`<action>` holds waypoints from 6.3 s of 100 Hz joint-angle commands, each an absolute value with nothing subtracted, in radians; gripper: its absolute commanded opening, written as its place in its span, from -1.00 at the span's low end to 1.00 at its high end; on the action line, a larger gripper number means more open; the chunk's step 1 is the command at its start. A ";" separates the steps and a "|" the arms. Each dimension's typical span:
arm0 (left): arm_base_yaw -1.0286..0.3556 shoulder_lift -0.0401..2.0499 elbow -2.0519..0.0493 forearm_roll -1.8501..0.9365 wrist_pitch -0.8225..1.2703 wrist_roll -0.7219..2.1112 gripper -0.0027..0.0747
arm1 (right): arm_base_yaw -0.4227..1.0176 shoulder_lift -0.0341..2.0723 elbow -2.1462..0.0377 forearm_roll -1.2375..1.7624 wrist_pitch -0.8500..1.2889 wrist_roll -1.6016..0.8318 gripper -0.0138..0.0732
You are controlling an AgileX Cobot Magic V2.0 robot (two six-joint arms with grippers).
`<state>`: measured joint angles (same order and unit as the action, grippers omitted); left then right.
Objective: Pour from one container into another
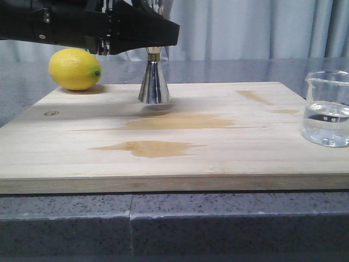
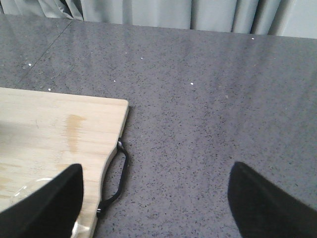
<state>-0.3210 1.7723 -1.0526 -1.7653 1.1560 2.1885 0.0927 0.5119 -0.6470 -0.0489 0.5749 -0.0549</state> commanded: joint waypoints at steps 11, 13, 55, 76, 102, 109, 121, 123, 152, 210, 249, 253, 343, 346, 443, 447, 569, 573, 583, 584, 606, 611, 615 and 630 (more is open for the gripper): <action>-0.330 1.734 -1.120 -1.850 1.268 2.177 -0.20 | 0.086 0.526 -0.695 0.000 0.514 -0.065 0.52; -0.330 1.734 -1.125 -1.850 1.268 2.177 -0.20 | 0.088 0.526 -0.698 0.009 0.514 -0.067 0.52; -0.330 1.734 -1.137 -1.850 1.258 2.177 -0.20 | 0.112 0.621 -0.808 0.061 0.572 -0.127 0.52; -0.330 1.734 -1.137 -1.850 1.258 2.177 -0.20 | 0.314 0.667 -0.866 0.000 0.611 -0.129 0.52; -0.330 1.734 -1.137 -1.850 1.258 2.177 -0.20 | 0.418 0.699 -0.837 0.000 0.499 -0.129 0.52; -0.330 1.734 -1.137 -1.850 1.258 2.177 -0.20 | 0.418 0.699 -0.783 0.024 0.412 -0.129 0.52; -0.330 1.734 -1.137 -1.850 1.258 2.177 -0.20 | 0.418 0.699 -0.660 0.027 0.221 -0.129 0.52; -0.330 1.734 -1.137 -1.850 1.258 2.177 -0.20 | 0.418 0.699 -0.637 0.027 0.185 -0.129 0.52; -0.330 1.734 -1.137 -1.850 1.258 2.177 -0.20 | 0.424 0.699 -0.363 0.097 -0.222 -0.125 0.52; -0.330 1.734 -1.137 -1.850 1.258 2.177 -0.20 | 0.485 0.859 -0.197 0.100 -0.465 -0.101 0.52; -0.330 1.734 -1.137 -1.850 1.258 2.177 -0.20 | 0.485 1.025 -0.186 0.093 -0.566 -0.101 0.52; -0.330 1.734 -1.137 -1.850 1.258 2.177 -0.20 | 0.485 1.025 -0.176 0.091 -0.585 -0.101 0.52; -0.330 1.734 -1.137 -1.850 1.256 2.177 -0.20 | 0.485 1.196 -0.085 0.054 -0.965 -0.101 0.52; -0.330 1.734 -1.137 -1.850 1.256 2.177 -0.20 | 0.485 1.205 -0.085 0.049 -0.978 -0.101 0.52; -0.330 1.734 -1.137 -1.850 1.256 2.177 -0.20 | 0.485 1.233 -0.141 0.060 -1.123 -0.086 -0.02; -0.330 1.734 -1.137 -1.850 1.256 2.177 -0.20 | 0.485 1.233 -0.161 0.060 -1.112 -0.074 -0.02; -0.330 1.734 -1.137 -1.850 1.256 2.177 -0.20 | 0.561 1.256 -1.124 -0.303 0.202 -0.066 -0.02; -0.330 1.734 -1.137 -1.850 1.256 2.177 -0.20 | 0.568 1.270 -1.145 -0.317 0.219 -0.066 -0.02; -0.330 1.734 -1.137 -1.850 1.256 2.177 -0.20 | 0.586 1.295 -1.172 -0.373 0.227 -0.068 -0.02; -0.330 1.734 -1.137 -1.850 1.256 2.177 -0.20 | 0.588 1.295 -1.172 -0.380 0.227 -0.068 -0.02; -0.330 1.734 -1.137 -1.850 1.256 2.177 -0.20 | 0.649 1.315 -1.179 -0.581 0.229 -0.068 -0.02; -0.330 1.734 -1.137 -1.850 1.256 2.177 -0.20 | 0.661 1.314 -1.179 -0.610 0.229 -0.068 -0.02; -0.330 1.734 -1.137 -1.850 1.256 2.177 -0.20 | 0.668 1.314 -1.179 -0.628 0.229 -0.068 -0.02; -0.330 1.734 -1.137 -1.850 1.256 2.177 -0.20 | 0.679 1.314 -1.179 -0.673 0.231 -0.068 -0.02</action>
<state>-0.3210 1.7723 -1.1072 -1.7624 1.1560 2.1826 0.6739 1.3428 -1.1386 -0.6182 0.2901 -0.0612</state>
